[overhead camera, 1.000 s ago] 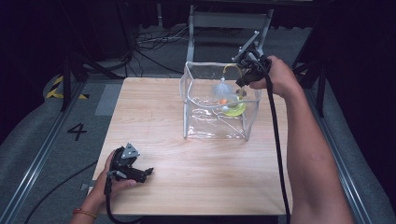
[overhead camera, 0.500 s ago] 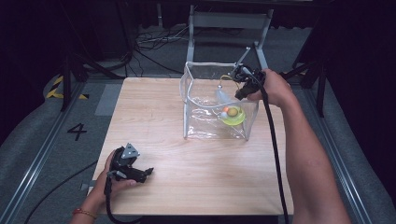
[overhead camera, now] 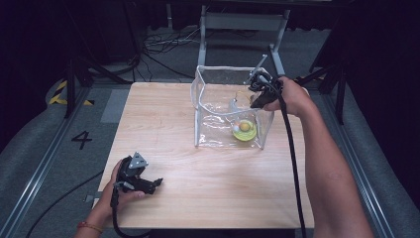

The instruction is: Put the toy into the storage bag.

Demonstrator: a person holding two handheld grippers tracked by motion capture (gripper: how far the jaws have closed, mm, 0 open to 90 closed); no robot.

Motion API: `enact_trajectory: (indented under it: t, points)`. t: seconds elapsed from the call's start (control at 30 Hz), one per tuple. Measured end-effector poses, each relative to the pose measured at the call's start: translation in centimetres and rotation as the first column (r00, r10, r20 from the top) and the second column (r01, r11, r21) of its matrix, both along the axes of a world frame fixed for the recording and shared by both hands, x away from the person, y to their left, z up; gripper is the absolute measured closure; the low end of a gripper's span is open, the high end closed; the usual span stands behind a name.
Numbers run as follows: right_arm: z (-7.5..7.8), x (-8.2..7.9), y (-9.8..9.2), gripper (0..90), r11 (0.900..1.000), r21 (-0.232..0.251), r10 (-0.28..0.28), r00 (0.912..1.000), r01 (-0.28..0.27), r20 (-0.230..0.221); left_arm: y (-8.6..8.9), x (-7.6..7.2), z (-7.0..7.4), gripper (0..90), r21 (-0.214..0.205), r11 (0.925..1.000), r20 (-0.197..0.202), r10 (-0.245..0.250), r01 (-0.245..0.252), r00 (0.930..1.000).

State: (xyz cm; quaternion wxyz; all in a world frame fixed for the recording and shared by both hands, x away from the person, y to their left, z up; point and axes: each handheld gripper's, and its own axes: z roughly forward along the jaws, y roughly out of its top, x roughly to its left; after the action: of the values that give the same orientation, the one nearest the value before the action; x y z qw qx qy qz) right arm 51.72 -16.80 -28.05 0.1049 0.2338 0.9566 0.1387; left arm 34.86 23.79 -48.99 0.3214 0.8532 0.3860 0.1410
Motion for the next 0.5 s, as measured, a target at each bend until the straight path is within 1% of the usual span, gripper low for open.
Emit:
enact_trajectory:
  t: [0.07, 0.1, 0.13, 0.17, 0.2, 0.23, 0.27, 0.3, 0.33, 0.37, 0.4, 0.47, 0.5]
  points:
    - [0.3, -0.2, -0.2, 83.1, 1.0, 0.008, 0.0, 0.9999, 0.0, 0.014, 0.0, 0.0, 0.0, 0.8, 0.0, 1.0, 0.0, 0.0, 0.0, 1.0]
    - [0.4, -0.3, -0.4, 82.2, 0.9999, 0.012, -0.007, 0.9995, 0.007, 0.029, 0.0, 0.0, 0.0, 0.8, 0.0, 1.0, 0.0, 0.0, 0.0, 1.0]
    - [0.6, -0.3, -0.5, 80.8, 0.9997, 0.02, -0.017, 0.9993, 0.017, 0.034, 0.0, 0.0, 0.0, 0.8, 0.0, 1.0, 0.0, 0.0, 0.0, 1.0]
    - [0.9, -0.5, -0.7, 79.4, 0.9993, 0.027, -0.025, 0.9983, 0.024, 0.052, 0.0, 0.0, 0.0, 0.8, 0.0, 1.0, 0.0, 0.0, 0.0, 1.0]
    - [0.9, -0.5, -0.7, 79.4, 0.9993, 0.027, -0.025, 0.9983, 0.024, 0.052, 0.0, 0.0, 0.0, 0.8, 0.0, 1.0, 0.0, 0.0, 0.0, 1.0]
    - [1.1, -0.7, -0.9, 78.2, 0.999, 0.036, -0.028, 0.9975, 0.025, 0.064, 0.0, 0.0, 0.0, 0.8, 0.0, 1.0, 0.0, 0.0, 0.0, 1.0]
    - [1.5, -1.0, -1.2, 76.9, 0.9973, 0.07, -0.028, 0.9957, 0.022, 0.088, 0.0, 0.0, 0.0, 0.8, 0.0, 1.0, 0.0, 0.0, 0.0, 1.0]
    - [1.5, -1.0, -1.2, 76.9, 0.9973, 0.07, -0.028, 0.9957, 0.022, 0.088, 0.0, 0.0, 0.0, 0.8, 0.0, 1.0, 0.0, 0.0, 0.0, 1.0]
    - [1.6, -1.2, -1.3, 75.3, 0.9961, 0.086, -0.026, 0.9951, 0.018, 0.095, 0.0, 0.0, 0.0, 0.8, 0.0, 1.0, 0.0, 0.0, 0.0, 1.0]
    - [1.7, -1.4, -1.5, 71.6, 0.9952, 0.097, -0.025, 0.9939, 0.014, 0.108, 0.0, 0.0, 0.0, 0.8, 0.0, 1.0, 0.0, 0.0, 0.0, 1.0]
    - [1.9, -1.8, -1.9, 71.4, 0.9919, 0.124, -0.046, 0.9916, 0.03, 0.121, 0.0, 0.0, 0.0, 0.8, 0.0, 1.0, 0.0, 0.0, 0.0, 1.0]
    - [2.0, -1.9, -2.0, 69.9, 0.9915, 0.127, -0.043, 0.9913, 0.027, 0.125, 0.0, 0.0, 0.0, 0.8, 0.0, 1.0, 0.0, 0.0, 0.0, 1.0]
    - [2.0, -2.3, -2.3, 68.6, 0.9912, 0.13, -0.045, 0.9873, 0.025, 0.152, 0.0, 0.0, 0.0, 0.8, -0.001, 1.0, 0.0, 0.0, 0.0, 1.0]
